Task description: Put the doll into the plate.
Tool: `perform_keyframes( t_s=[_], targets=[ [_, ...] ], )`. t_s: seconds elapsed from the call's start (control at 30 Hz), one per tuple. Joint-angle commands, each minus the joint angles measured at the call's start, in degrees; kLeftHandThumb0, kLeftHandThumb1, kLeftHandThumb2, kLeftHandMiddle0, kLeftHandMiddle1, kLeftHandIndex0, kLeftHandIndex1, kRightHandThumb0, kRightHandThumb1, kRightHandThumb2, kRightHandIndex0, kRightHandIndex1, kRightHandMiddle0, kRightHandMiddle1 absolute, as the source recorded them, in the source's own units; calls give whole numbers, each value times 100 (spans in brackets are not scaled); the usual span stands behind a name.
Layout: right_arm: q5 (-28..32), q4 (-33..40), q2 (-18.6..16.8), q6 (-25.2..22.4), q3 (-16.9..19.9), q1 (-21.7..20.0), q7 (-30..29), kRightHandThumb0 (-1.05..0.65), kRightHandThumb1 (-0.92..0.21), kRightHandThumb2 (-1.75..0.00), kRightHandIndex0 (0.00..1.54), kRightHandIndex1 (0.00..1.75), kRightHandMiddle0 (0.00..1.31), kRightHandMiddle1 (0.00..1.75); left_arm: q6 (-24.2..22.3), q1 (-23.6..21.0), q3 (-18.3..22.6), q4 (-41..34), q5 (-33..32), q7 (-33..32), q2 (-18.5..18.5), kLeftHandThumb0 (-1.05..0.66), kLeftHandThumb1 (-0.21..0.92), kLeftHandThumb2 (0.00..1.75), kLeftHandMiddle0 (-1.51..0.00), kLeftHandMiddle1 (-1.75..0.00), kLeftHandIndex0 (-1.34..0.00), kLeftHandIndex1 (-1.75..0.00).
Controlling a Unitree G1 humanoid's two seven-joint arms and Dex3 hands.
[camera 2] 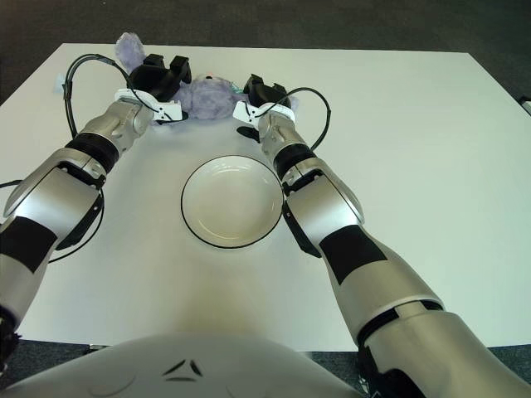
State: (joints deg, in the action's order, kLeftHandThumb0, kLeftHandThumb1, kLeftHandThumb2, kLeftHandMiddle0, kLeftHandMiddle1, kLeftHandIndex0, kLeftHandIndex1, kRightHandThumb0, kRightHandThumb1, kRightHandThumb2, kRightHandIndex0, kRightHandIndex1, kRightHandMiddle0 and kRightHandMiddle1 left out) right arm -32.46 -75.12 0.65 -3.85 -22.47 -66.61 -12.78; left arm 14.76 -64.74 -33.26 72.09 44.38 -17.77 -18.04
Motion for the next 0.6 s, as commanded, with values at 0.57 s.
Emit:
perform_keyframes(
  t_s=[0.57],
  targets=[
    [83,-3,54,200,100,80,-287,-23,-9,-127,7,122,0,133,136,129,108,97,-222,353,16,53,16,150,-73,-175,-84,-175]
  ],
)
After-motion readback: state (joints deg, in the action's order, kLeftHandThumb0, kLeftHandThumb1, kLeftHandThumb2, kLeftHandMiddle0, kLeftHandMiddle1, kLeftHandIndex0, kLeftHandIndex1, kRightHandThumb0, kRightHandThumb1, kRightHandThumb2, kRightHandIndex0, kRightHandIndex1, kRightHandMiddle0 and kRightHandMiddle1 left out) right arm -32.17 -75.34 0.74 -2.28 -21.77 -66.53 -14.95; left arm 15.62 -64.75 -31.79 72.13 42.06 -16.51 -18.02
